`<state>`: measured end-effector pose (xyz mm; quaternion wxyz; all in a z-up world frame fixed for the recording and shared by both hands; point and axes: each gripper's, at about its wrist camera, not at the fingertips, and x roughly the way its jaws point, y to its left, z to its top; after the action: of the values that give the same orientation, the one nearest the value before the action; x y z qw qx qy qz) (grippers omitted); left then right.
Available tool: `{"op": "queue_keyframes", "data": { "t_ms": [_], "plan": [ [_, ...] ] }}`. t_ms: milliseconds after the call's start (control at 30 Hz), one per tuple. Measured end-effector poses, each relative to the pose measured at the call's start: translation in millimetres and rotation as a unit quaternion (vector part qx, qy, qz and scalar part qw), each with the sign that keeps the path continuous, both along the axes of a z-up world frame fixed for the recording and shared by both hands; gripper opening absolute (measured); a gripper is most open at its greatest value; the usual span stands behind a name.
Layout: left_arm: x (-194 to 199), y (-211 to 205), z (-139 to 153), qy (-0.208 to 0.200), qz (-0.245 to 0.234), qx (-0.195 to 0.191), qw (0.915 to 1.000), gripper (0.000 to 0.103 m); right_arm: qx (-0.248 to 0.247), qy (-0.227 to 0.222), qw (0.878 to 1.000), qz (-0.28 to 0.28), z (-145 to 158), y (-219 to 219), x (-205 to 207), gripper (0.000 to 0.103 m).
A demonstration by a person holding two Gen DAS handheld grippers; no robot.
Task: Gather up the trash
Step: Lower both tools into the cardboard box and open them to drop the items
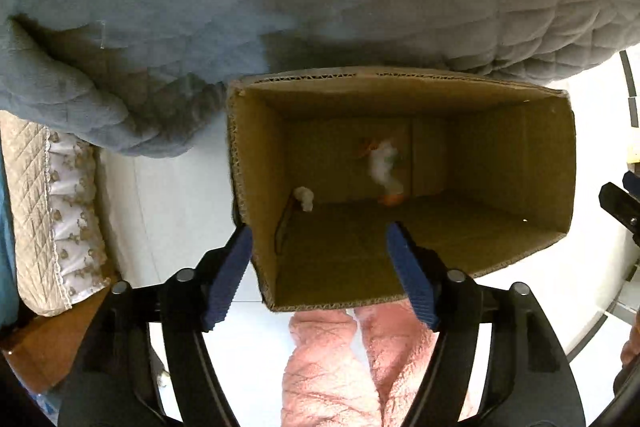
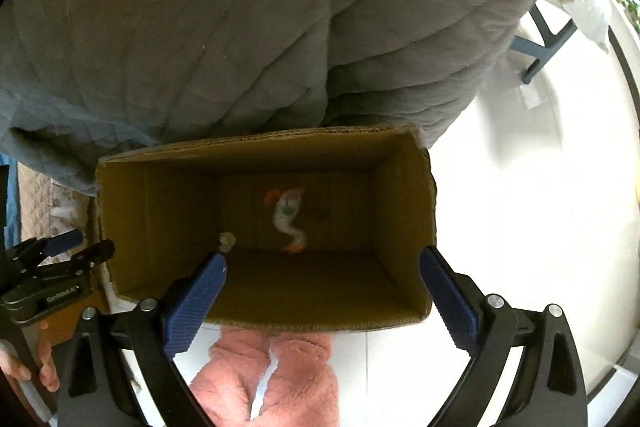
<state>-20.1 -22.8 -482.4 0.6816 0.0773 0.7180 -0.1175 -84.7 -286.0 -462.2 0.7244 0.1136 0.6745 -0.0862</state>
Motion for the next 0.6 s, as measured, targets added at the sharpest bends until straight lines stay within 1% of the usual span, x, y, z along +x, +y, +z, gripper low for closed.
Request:
{"op": "queue_keyframes", "data": {
  "t_ms": [67, 100, 167, 200, 300, 333, 367, 400, 467, 533, 567, 600],
  "plan": [
    [0.9, 4.7, 8.2, 0.003, 0.007, -0.021, 0.9997, 0.069, 0.007, -0.010, 1.000, -0.009, 14.7, -0.5, -5.6, 0.096],
    [0.7, 7.7, 13.7, 0.010, 0.012, -0.038, 0.9992, 0.069, 0.013, -0.014, 1.000, -0.011, 20.9, -0.9, -6.2, 0.096],
    [-1.2, 10.6, 26.7, 0.017, 0.016, -0.063, 0.9978, 0.069, 0.024, -0.033, 0.999, -0.017, 46.3, -0.7, -11.6, 0.096],
    [-2.9, 12.7, 37.1, 0.017, 0.017, -0.076, 0.9968, 0.069, 0.029, -0.041, 0.999, -0.017, 53.9, 4.3, -9.9, 0.096],
    [-9.7, 15.8, 73.2, 0.003, 0.010, -0.099, 0.9951, 0.069, 0.043, -0.072, 0.996, -0.012, 98.8, 6.8, -11.7, 0.096],
    [-13.2, 17.2, 91.1, -0.004, 0.004, -0.108, 0.9941, 0.069, 0.046, -0.082, 0.996, -0.007, 113.4, 8.5, -12.2, 0.096],
    [-15.8, 18.4, 102.3, -0.009, 0.002, -0.114, 0.9934, 0.069, 0.047, -0.097, 0.994, -0.002, 133.6, 10.3, -12.5, 0.096],
    [-19.2, 19.2, 120.2, -0.018, -0.003, -0.122, 0.9924, 0.071, 0.049, -0.110, 0.993, 0.004, 150.3, 16.2, -9.2, 0.096],
    [-22.9, 22.2, 146.6, -0.035, -0.011, -0.130, 0.9909, 0.072, 0.045, -0.132, 0.990, 0.012, 177.8, 19.7, -5.1, 0.096],
    [-26.5, 27.0, 180.7, -0.058, -0.011, -0.142, 0.9882, 0.073, 0.038, -0.173, 0.984, 0.018, 217.2, 20.5, 3.1, 0.096],
    [-27.3, 28.7, 194.3, -0.065, -0.009, -0.149, 0.9866, 0.074, 0.036, -0.187, 0.981, 0.018, 228.8, 16.5, 6.7, 0.096],
    [-27.8, 30.2, 210.5, -0.076, -0.006, -0.157, 0.9847, 0.077, 0.033, -0.212, 0.977, 0.016, 249.3, 14.7, 18.1, 0.096]
  ]
}}
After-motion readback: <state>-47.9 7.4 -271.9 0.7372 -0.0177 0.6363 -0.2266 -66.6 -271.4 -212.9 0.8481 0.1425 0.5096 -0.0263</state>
